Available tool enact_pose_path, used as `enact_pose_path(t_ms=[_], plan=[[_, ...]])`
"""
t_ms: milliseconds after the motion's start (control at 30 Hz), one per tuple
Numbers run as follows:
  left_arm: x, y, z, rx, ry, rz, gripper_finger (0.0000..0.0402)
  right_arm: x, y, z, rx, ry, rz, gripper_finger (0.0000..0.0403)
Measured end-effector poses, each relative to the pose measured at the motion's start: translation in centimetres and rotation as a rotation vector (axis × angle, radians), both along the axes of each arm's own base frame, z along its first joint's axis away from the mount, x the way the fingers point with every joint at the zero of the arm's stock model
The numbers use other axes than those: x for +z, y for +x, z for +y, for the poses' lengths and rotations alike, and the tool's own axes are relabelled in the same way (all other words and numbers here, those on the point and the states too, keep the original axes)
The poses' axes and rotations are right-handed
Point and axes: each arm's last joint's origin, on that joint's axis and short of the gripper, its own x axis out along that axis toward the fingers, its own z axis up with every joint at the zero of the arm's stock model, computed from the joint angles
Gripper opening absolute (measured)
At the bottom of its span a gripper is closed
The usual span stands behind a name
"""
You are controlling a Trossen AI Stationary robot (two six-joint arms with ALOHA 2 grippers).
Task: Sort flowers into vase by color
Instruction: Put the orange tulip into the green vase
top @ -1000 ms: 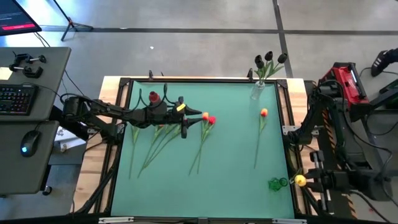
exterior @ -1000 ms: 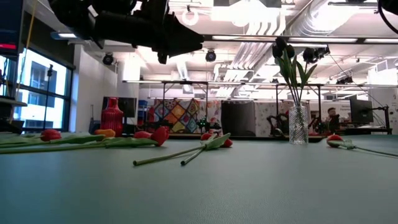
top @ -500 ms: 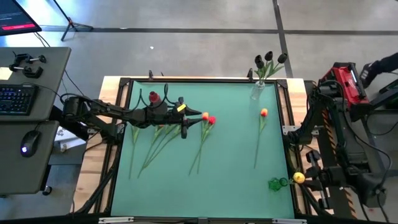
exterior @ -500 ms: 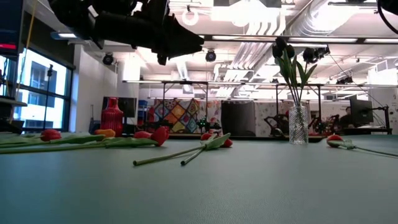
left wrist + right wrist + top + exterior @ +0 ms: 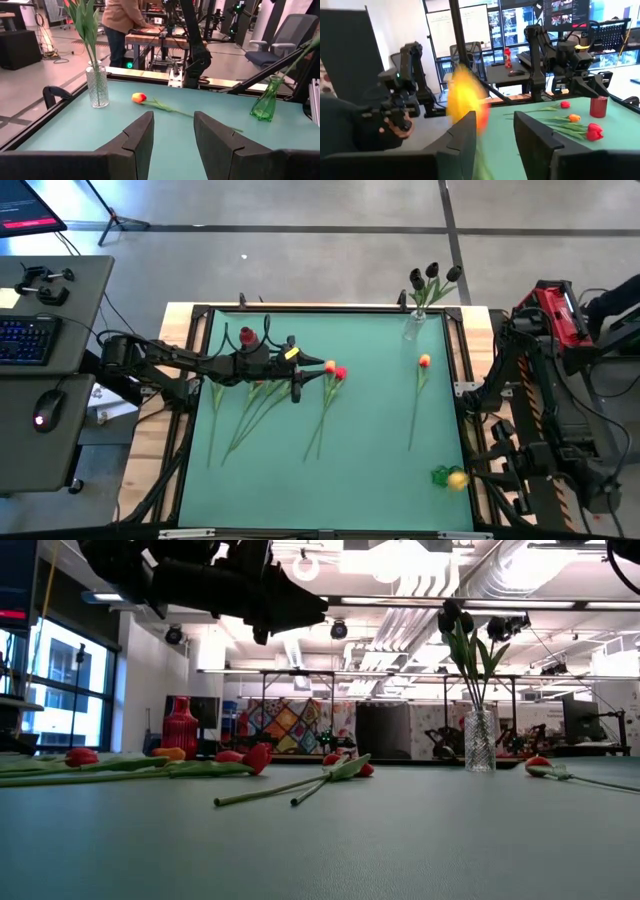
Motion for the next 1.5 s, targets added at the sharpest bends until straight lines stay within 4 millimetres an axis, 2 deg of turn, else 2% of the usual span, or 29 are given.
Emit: enact_pose_path(t_ms=[333, 433, 600, 800, 967, 1200, 1400, 1500], plan=[[0.0, 0.0, -0.1, -0.004, 0.000, 0.003, 0.0126, 5.0, 0.0, 0.3, 0.000, 0.012, 0.001, 0.0124], [0.0, 0.0, -0.3, -0.011, 0.002, 0.004, 0.0126, 7.0, 0.1, 0.1, -0.007, 0.014, 0.001, 0.0124], [0.0, 0.0, -0.4, -0.014, 0.018, 0.006, 0.0126, 11.4, 1.8, -1.2, -0.083, 0.051, 0.001, 0.0124], [0.0, 0.0, -0.4, -0.014, 0.019, 0.005, 0.0126, 14.9, 4.6, -3.6, -0.237, 0.086, -0.005, 0.0124], [-0.1, 0.0, -0.4, -0.015, 0.019, 0.011, 0.0126, 16.2, 6.5, -5.2, -0.359, 0.111, -0.014, 0.0124], [-0.4, 0.0, -0.4, -0.016, 0.025, 0.048, 0.0126, 16.3, 9.1, -6.9, -0.524, 0.125, -0.026, 0.0124], [-0.6, -0.1, -0.3, -0.019, 0.047, 0.070, 0.0126, 16.4, 10.2, -8.0, -0.582, -0.080, 0.013, 0.0124], [-0.6, -0.1, -0.3, -0.020, 0.059, 0.074, 0.0126, 16.4, 10.7, -8.1, -0.530, -0.138, 0.006, 0.0124]])
